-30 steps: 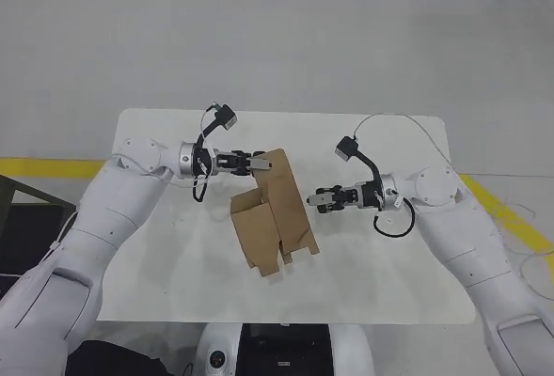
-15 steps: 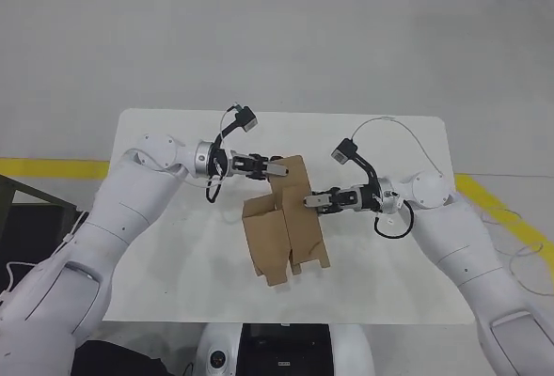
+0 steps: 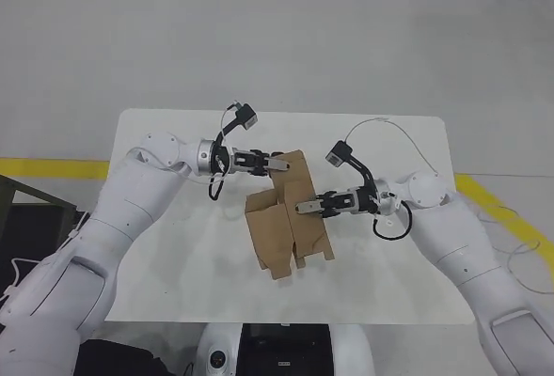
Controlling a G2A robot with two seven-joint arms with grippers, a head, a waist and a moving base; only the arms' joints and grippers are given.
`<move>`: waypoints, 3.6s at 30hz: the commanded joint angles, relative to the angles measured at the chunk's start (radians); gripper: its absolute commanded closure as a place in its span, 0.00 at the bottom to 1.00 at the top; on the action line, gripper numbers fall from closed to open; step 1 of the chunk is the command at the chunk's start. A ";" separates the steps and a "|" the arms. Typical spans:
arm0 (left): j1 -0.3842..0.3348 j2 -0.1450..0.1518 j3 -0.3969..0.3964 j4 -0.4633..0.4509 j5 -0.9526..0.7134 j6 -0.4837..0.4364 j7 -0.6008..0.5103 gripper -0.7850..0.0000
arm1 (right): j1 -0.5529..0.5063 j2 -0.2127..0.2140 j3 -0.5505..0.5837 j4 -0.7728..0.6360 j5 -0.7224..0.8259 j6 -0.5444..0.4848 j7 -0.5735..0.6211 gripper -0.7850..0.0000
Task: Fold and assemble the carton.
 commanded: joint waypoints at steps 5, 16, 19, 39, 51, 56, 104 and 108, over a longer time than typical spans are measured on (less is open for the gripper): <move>0.002 -0.003 -0.002 0.010 -0.002 -0.003 0.004 1.00 | 0.007 -0.003 -0.016 0.016 0.011 -0.013 -0.013 1.00; 0.008 -0.003 -0.037 0.021 -0.056 -0.018 0.019 0.00 | 0.012 -0.007 -0.030 0.049 0.064 -0.017 -0.017 1.00; 0.018 0.004 -0.069 0.028 -0.084 -0.036 0.036 0.00 | 0.011 -0.006 -0.022 0.068 0.079 -0.025 -0.025 1.00; 0.108 0.004 -0.118 -0.015 0.005 -0.040 0.195 0.00 | -0.144 0.026 0.156 0.002 0.003 -0.085 -0.449 1.00; 0.104 -0.054 -0.025 -0.024 0.020 -0.038 0.250 0.00 | -0.316 0.048 0.262 -0.142 -0.120 -0.087 -0.707 1.00; 0.097 -0.075 0.001 -0.013 0.038 -0.043 0.270 0.00 | -0.350 0.052 0.289 -0.192 -0.147 -0.060 -0.737 1.00; -0.005 -0.043 -0.077 -0.028 0.210 0.055 -0.055 1.00 | -0.403 0.080 0.503 -0.215 -0.107 -0.025 -0.397 0.00; -0.010 -0.014 -0.061 -0.067 0.206 0.096 -0.096 1.00 | -0.358 0.089 0.496 -0.180 -0.098 -0.015 -0.210 0.00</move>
